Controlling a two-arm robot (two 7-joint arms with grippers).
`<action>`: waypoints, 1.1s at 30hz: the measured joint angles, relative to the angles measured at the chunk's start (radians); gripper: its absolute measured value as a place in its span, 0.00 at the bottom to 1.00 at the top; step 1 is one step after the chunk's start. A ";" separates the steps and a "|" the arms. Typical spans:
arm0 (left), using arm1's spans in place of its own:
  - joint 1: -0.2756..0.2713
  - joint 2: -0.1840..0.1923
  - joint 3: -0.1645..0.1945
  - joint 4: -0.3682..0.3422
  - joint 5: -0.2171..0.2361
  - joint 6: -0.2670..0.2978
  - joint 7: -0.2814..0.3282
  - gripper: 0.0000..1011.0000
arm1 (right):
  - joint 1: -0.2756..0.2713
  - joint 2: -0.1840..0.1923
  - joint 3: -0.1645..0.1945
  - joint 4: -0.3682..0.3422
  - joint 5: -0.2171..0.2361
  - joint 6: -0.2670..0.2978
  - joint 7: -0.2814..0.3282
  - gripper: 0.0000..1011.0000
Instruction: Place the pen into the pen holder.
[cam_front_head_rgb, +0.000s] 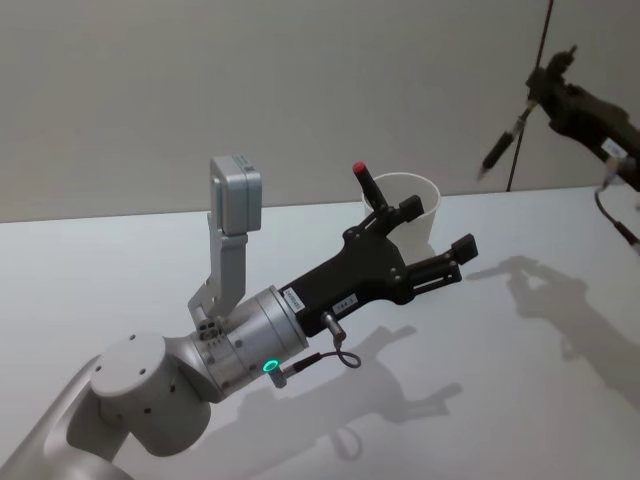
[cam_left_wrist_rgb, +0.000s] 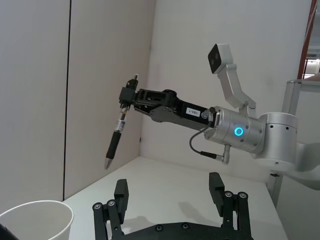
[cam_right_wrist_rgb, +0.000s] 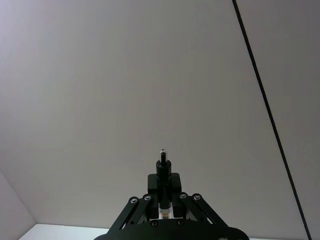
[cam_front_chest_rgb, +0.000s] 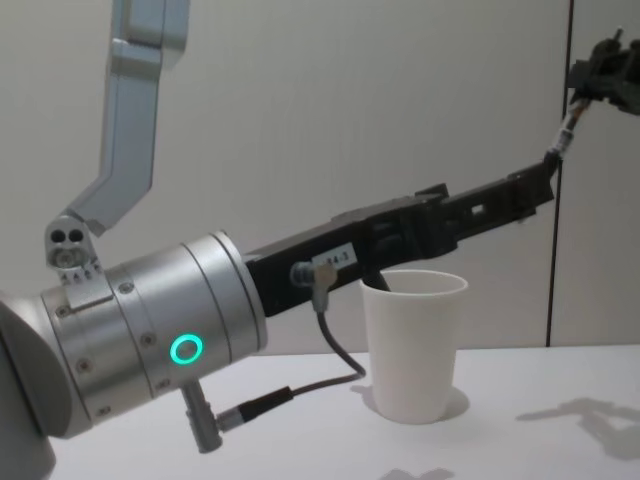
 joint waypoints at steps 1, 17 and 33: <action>0.000 0.000 0.000 0.000 0.000 0.000 0.000 0.99 | 0.007 -0.004 -0.002 0.008 -0.007 -0.002 0.005 0.13; 0.000 0.000 0.000 0.000 0.000 0.000 0.000 0.99 | 0.104 -0.058 -0.042 0.124 -0.170 -0.046 0.108 0.13; 0.000 0.000 0.000 0.000 0.000 0.000 0.000 0.99 | 0.158 -0.092 -0.091 0.197 -0.421 -0.117 0.181 0.13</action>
